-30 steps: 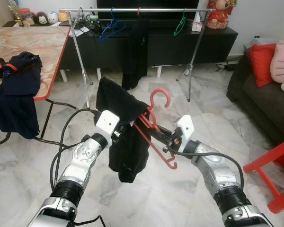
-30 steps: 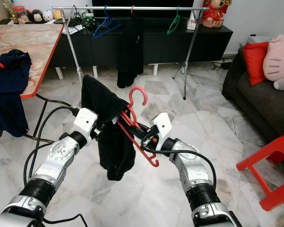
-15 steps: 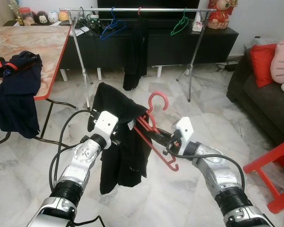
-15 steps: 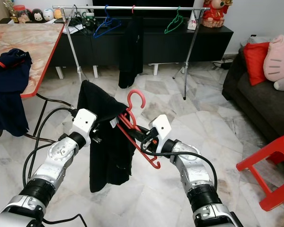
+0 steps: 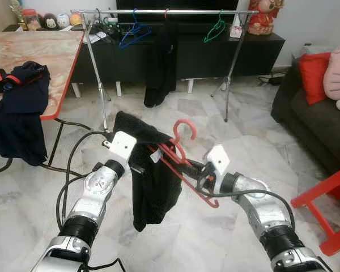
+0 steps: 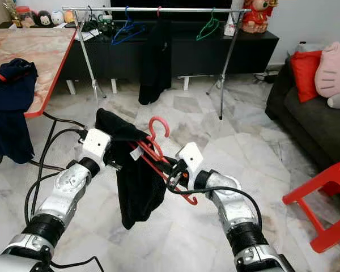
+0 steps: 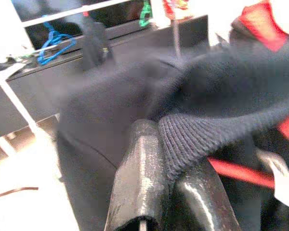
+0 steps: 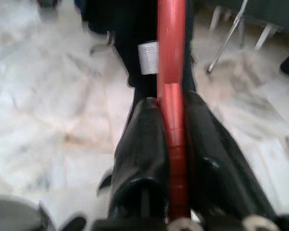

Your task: Hang hanger

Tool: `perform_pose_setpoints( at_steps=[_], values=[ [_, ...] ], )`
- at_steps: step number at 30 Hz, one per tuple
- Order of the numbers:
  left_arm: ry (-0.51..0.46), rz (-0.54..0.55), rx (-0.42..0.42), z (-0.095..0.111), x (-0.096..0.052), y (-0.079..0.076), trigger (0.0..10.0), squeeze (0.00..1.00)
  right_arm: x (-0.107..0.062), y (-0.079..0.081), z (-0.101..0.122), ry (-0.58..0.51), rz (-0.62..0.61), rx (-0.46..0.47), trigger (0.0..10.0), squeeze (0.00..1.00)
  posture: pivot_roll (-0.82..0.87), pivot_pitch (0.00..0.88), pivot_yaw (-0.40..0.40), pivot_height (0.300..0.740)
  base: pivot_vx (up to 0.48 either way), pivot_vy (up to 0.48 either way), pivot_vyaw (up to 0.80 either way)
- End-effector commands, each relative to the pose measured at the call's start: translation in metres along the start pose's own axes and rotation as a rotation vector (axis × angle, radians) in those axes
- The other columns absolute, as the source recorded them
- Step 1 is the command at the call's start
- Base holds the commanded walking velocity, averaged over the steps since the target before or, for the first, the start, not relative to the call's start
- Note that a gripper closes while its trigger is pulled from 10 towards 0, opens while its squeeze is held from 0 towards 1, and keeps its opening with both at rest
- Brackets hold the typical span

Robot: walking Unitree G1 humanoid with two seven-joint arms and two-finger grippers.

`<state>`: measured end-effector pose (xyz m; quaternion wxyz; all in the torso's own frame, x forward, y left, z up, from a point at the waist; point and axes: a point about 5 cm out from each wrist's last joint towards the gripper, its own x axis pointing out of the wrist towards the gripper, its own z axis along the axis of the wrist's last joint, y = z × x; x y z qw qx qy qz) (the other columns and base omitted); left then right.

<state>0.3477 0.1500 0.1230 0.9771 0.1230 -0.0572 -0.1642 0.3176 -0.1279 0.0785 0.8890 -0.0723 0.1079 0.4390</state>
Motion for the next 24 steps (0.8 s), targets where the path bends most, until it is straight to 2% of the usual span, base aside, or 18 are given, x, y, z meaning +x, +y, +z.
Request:
perform_pose_setpoints(
  at_steps=[1, 2, 3, 4, 8, 12, 13, 14, 16, 17, 18, 20, 24],
  values=[
    [-0.040, 0.029, -0.012, 0.010, 0.004, 0.006, 0.0, 0.00, -0.003, -0.002, -0.005, 0.034, -0.013, -0.023, 0.0, 0.00, -0.06, 0.000, -0.085, 0.740, 0.000, 0.000, 0.00],
    [-0.042, 0.056, -0.029, 0.010, 0.003, 0.011, 0.0, 0.00, -0.006, 0.000, -0.020, 0.126, -0.020, -0.047, 0.0, 0.00, -0.06, 0.000, -0.079, 0.740, 0.000, 0.000, 0.00],
    [-0.042, 0.056, -0.029, 0.010, 0.003, 0.011, 0.0, 0.00, -0.006, 0.000, -0.020, 0.126, -0.020, -0.047, 0.0, 0.00, -0.06, 0.000, -0.079, 0.740, 0.000, 0.000, 0.00],
    [-0.039, 0.068, -0.040, 0.010, 0.003, 0.014, 0.0, 0.00, -0.008, 0.001, -0.031, 0.184, -0.023, -0.050, 0.0, 0.00, -0.05, 0.000, -0.075, 0.740, 0.000, 0.000, 0.00],
    [-0.030, 0.074, -0.042, 0.008, 0.002, 0.016, 0.0, 0.00, -0.010, 0.005, -0.040, 0.210, -0.013, -0.024, 0.0, 0.00, -0.05, 0.000, -0.067, 0.740, 0.000, 0.000, 0.00],
    [0.039, 0.097, -0.019, -0.003, 0.000, 0.018, 0.0, 0.00, -0.015, 0.015, -0.050, 0.225, 0.061, -0.003, 0.0, 0.00, -0.06, 0.000, -0.052, 0.740, 0.000, 0.000, 0.00],
    [0.110, 0.098, 0.039, -0.013, -0.003, 0.018, 0.0, 0.00, -0.018, 0.020, -0.052, 0.221, 0.113, 0.011, 0.0, 0.00, -0.07, 0.000, -0.046, 0.740, 0.000, 0.000, 0.00],
    [0.158, 0.105, 0.046, -0.022, -0.005, 0.018, 0.0, 0.00, -0.022, 0.025, -0.053, 0.217, 0.165, 0.017, 0.0, 0.00, -0.07, 0.000, -0.040, 0.740, 0.000, 0.000, 0.00],
    [0.170, 0.112, 0.038, -0.024, -0.006, 0.019, 0.0, 0.00, -0.023, 0.027, -0.053, 0.216, 0.183, 0.019, 0.0, 0.00, -0.07, 0.000, -0.040, 0.740, 0.000, 0.000, 0.00],
    [0.229, 0.122, 0.061, -0.034, -0.009, 0.019, 0.0, 0.00, -0.030, 0.033, -0.055, 0.219, 0.257, 0.024, 0.0, 0.00, -0.07, 0.000, -0.032, 0.740, 0.000, 0.000, 0.00],
    [0.229, 0.122, 0.061, -0.034, -0.009, 0.019, 0.0, 0.00, -0.030, 0.033, -0.055, 0.219, 0.257, 0.024, 0.0, 0.00, -0.07, 0.000, -0.032, 0.740, 0.000, 0.000, 0.00],
    [0.317, 0.134, 0.079, -0.048, -0.014, 0.019, 0.0, 0.00, -0.037, 0.042, -0.055, 0.224, 0.351, 0.029, 0.0, 0.00, -0.08, 0.000, -0.022, 0.740, 0.000, 0.000, 0.00],
    [0.390, 0.144, 0.089, -0.060, -0.020, 0.018, 0.0, 0.00, -0.043, 0.046, -0.056, 0.241, 0.387, 0.020, 0.0, 0.00, -0.09, 0.000, -0.013, 0.740, 0.000, 0.000, 0.00]
  ],
)
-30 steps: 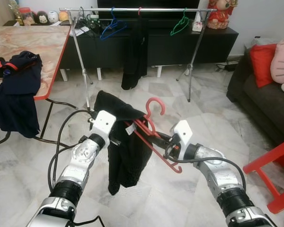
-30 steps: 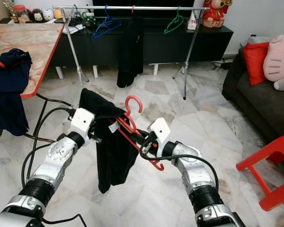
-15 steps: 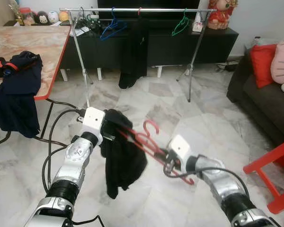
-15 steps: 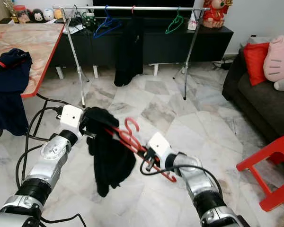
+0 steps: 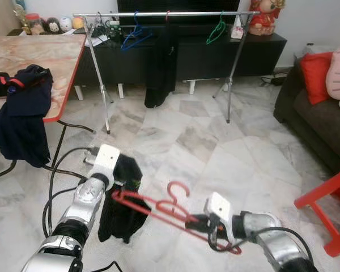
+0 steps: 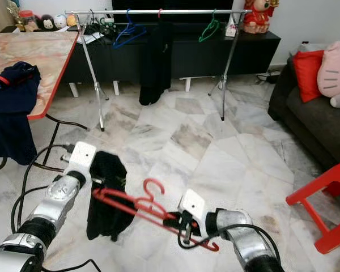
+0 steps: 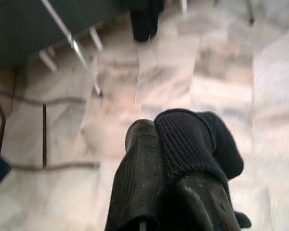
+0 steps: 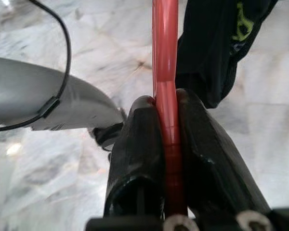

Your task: Hang hanger

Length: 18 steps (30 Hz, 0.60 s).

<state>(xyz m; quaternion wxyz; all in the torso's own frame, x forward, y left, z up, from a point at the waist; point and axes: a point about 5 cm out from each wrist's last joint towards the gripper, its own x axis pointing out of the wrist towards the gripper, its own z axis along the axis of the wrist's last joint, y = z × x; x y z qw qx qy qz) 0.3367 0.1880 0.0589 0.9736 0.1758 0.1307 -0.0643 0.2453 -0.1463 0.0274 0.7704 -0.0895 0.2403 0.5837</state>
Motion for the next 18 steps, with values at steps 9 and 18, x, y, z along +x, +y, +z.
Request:
perform_pose_setpoints(
  at_steps=[9, 18],
  values=[
    [0.179, 0.108, -0.016, -0.027, -0.005, 0.019, 2.3, 0.00, -0.014, -0.009, 0.008, -0.012, -0.107, -0.014, 0.0, 0.00, -0.10, 0.000, 0.020, 0.740, 0.000, 0.000, 0.00],
    [0.215, 0.129, -0.087, -0.052, -0.020, 0.029, 10.0, 0.00, -0.035, -0.041, -0.034, -0.043, -0.663, 0.288, 0.0, 0.00, -0.10, 0.000, 0.059, 0.740, 0.000, 0.000, 0.00]
  ],
)
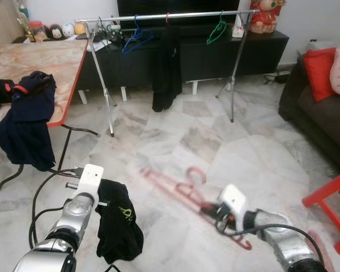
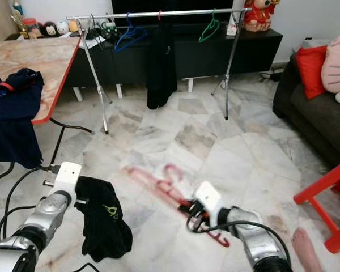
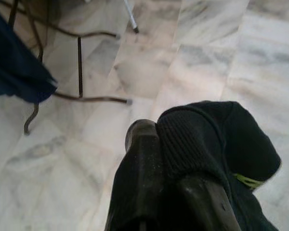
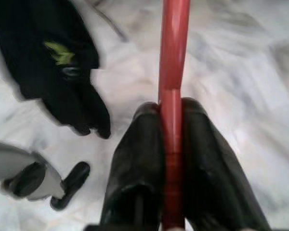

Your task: Hang hanger

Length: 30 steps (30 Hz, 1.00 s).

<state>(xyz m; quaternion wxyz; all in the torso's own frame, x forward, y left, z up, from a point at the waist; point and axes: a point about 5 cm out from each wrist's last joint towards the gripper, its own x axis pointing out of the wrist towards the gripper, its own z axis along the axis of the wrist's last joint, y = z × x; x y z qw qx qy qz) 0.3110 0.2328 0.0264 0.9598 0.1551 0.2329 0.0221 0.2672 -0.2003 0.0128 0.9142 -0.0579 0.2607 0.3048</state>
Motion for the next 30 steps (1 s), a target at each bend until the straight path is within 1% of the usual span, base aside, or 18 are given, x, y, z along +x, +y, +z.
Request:
perform_pose_setpoints(
  at_steps=[1, 2, 4, 5, 6, 7, 8, 11, 12, 14, 16, 17, 18, 19, 20, 25, 28, 30],
  values=[
    [0.001, 0.001, -0.025, -0.005, -0.002, 0.004, 10.0, 0.00, 0.001, -0.006, -0.013, 0.005, -0.152, 0.117, 0.0, 0.00, -0.11, 0.000, 0.073, 0.740, 0.000, 0.000, 0.00],
    [0.014, 0.001, -0.031, -0.009, -0.003, 0.004, 10.0, 0.00, 0.001, -0.008, -0.019, 0.019, -0.206, 0.161, 0.0, 0.00, -0.11, 0.000, 0.076, 0.740, 0.000, 0.000, 0.00],
    [0.038, 0.003, -0.050, -0.015, -0.005, 0.004, 10.0, 0.00, -0.001, -0.010, -0.032, 0.072, -0.312, 0.204, 0.0, 0.00, -0.11, 0.000, 0.078, 0.740, 0.000, 0.000, 0.00],
    [0.061, 0.002, -0.076, -0.022, -0.006, 0.003, 10.0, 0.00, -0.003, -0.010, -0.049, 0.136, -0.426, 0.287, 0.0, 0.00, -0.10, 0.000, 0.068, 0.740, 0.000, 0.000, 0.00],
    [0.068, 0.006, -0.088, -0.024, -0.007, 0.003, 10.0, 0.00, -0.005, -0.010, -0.056, 0.162, -0.475, 0.311, 0.0, 0.00, -0.10, 0.000, 0.068, 0.740, 0.000, 0.000, 0.00],
    [0.068, 0.006, -0.088, -0.024, -0.007, 0.003, 10.0, 0.00, -0.005, -0.010, -0.056, 0.162, -0.475, 0.311, 0.0, 0.00, -0.10, 0.000, 0.068, 0.740, 0.000, 0.000, 0.00],
    [0.089, 0.016, -0.113, -0.030, -0.009, 0.002, 10.0, 0.00, -0.008, -0.005, -0.070, 0.218, -0.531, 0.357, 0.0, 0.00, -0.08, 0.000, 0.049, 0.740, 0.000, 0.000, 0.00],
    [0.135, 0.012, -0.155, -0.043, -0.013, -0.003, 10.0, 0.00, -0.012, 0.008, -0.092, 0.305, -0.578, 0.425, 0.0, 0.00, -0.08, 0.000, 0.046, 0.740, 0.000, 0.000, 0.00],
    [0.169, 0.006, -0.163, -0.053, -0.017, -0.007, 10.0, 0.00, -0.010, 0.019, -0.100, 0.324, -0.537, 0.457, 0.0, 0.00, -0.08, 0.000, 0.046, 0.740, 0.000, 0.000, 0.00],
    [0.202, 0.000, -0.172, -0.064, -0.021, -0.011, 10.0, 0.00, -0.011, 0.028, -0.108, 0.342, -0.519, 0.477, 0.0, 0.00, -0.09, 0.000, 0.047, 0.740, 0.000, 0.000, 0.00],
    [0.235, -0.012, -0.176, -0.075, -0.026, -0.017, 10.0, 0.00, -0.016, 0.034, -0.119, 0.371, -0.552, 0.527, 0.0, 0.00, -0.10, 0.000, 0.044, 0.740, 0.000, 0.000, 0.00],
    [0.253, -0.016, -0.185, -0.080, -0.029, -0.020, 10.0, 0.00, -0.020, 0.037, -0.125, 0.387, -0.568, 0.547, 0.7, 0.00, -0.10, 0.000, 0.039, 0.740, 0.000, 0.000, 0.00],
    [0.286, -0.019, -0.195, -0.091, -0.035, -0.024, 10.0, 0.00, -0.027, 0.043, -0.137, 0.420, -0.588, 0.577, 4.0, 0.00, -0.10, 0.000, 0.031, 0.740, 0.000, 0.000, 0.00],
    [0.286, -0.019, -0.195, -0.091, -0.035, -0.024, 10.0, 0.00, -0.027, 0.043, -0.137, 0.420, -0.588, 0.577, 4.0, 0.00, -0.10, 0.000, 0.031, 0.740, 0.000, 0.000, 0.00],
    [0.295, -0.021, -0.197, -0.094, -0.037, -0.026, 10.0, 0.00, -0.029, 0.046, -0.140, 0.430, -0.592, 0.583, 10.0, 0.00, -0.10, 0.000, 0.031, 0.740, 0.000, 0.000, 0.00],
    [0.361, -0.033, -0.217, -0.114, -0.049, -0.032, 10.0, 0.00, -0.036, 0.056, -0.153, 0.476, -0.599, 0.597, 10.0, 0.00, -0.13, 0.000, 0.047, 0.740, 0.000, 0.000, 0.00],
    [0.394, -0.030, -0.235, -0.124, -0.055, -0.032, 10.0, 0.00, -0.037, 0.055, -0.153, 0.464, -0.628, 0.605, 10.0, 0.00, -0.14, 0.000, 0.050, 0.740, 0.000, 0.000, 0.00],
    [0.396, -0.024, -0.240, -0.125, -0.056, -0.031, 10.0, 0.00, -0.037, 0.054, -0.153, 0.459, -0.636, 0.608, 10.0, 0.00, -0.14, 0.000, 0.048, 0.740, 0.000, 0.000, 0.00]
  ],
)
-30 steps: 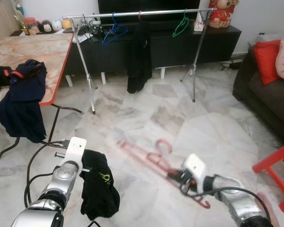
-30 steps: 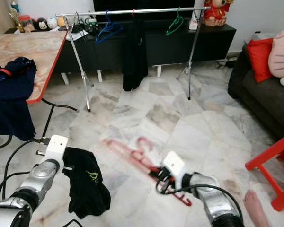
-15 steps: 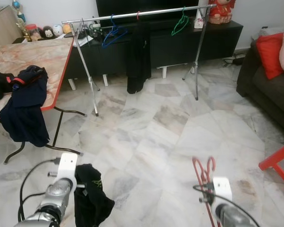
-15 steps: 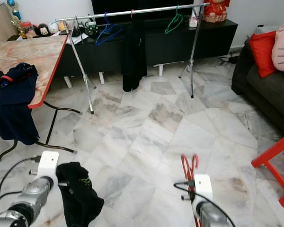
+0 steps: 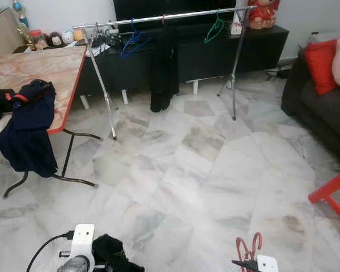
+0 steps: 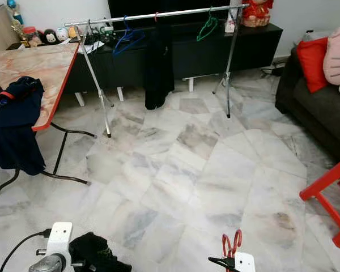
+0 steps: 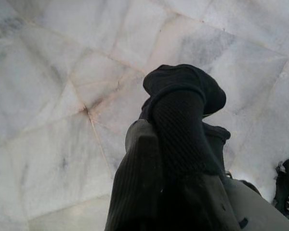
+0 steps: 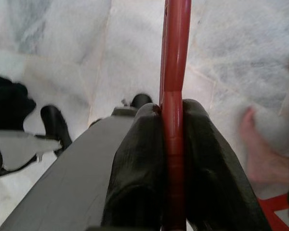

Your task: Hang hanger

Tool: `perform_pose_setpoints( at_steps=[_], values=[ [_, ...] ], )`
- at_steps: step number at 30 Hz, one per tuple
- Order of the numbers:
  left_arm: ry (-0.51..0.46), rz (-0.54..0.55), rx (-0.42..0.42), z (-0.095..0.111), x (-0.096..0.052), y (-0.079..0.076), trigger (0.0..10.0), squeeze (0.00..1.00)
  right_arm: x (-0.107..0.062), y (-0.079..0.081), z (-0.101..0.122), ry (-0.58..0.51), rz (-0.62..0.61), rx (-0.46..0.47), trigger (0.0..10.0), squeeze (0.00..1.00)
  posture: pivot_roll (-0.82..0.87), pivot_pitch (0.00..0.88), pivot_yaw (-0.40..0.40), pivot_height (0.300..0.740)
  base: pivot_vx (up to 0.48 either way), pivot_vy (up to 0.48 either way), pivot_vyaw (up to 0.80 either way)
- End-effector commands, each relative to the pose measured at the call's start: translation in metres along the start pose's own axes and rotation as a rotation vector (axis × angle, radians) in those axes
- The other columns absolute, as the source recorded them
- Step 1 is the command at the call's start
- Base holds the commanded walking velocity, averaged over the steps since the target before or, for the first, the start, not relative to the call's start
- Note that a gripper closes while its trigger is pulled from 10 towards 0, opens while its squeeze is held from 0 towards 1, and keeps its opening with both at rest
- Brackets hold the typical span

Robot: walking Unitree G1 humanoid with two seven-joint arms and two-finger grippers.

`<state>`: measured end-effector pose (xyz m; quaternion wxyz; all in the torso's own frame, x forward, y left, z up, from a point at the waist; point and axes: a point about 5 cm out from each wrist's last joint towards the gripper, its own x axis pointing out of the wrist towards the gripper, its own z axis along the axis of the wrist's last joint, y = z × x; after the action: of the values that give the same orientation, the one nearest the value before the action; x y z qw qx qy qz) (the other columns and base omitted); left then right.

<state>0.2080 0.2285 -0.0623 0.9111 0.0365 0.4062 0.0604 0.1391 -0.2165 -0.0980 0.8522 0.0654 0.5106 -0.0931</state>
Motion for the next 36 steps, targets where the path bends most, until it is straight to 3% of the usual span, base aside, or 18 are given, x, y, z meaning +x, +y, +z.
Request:
perform_pose_setpoints(
  at_steps=[1, 6, 18, 28, 36],
  values=[
    [0.014, 0.015, -0.042, -0.005, -0.001, 0.004, 10.0, 0.00, 0.000, -0.001, 0.003, -0.023, -0.013, 0.015, 10.0, 0.00, -0.14, 0.000, 0.034, 0.740, 0.000, 0.000, 0.00],
    [0.005, 0.013, -0.061, -0.009, -0.003, 0.003, 10.0, 0.00, -0.001, -0.009, 0.003, -0.037, -0.045, 0.022, 10.0, 0.00, -0.13, 0.000, 0.022, 0.740, 0.000, 0.000, 0.00],
    [0.032, -0.016, -0.029, -0.013, -0.003, 0.003, 10.0, 0.00, 0.000, 0.004, -0.004, -0.024, -0.014, -0.003, 10.0, 0.00, -0.17, 0.000, 0.057, 0.740, 0.000, 0.000, 0.00],
    [0.033, -0.035, -0.061, -0.013, -0.003, -0.005, 10.0, 0.00, -0.003, -0.004, -0.016, 0.019, -0.003, -0.035, 10.0, 0.00, -0.18, 0.000, 0.063, 0.740, 0.000, 0.000, 0.00],
    [0.048, -0.022, -0.064, -0.014, -0.003, 0.001, 10.0, 0.00, -0.002, 0.006, -0.016, 0.013, 0.015, -0.009, 10.0, 0.00, -0.18, 0.000, 0.063, 0.740, 0.000, 0.000, 0.00]
  ],
)
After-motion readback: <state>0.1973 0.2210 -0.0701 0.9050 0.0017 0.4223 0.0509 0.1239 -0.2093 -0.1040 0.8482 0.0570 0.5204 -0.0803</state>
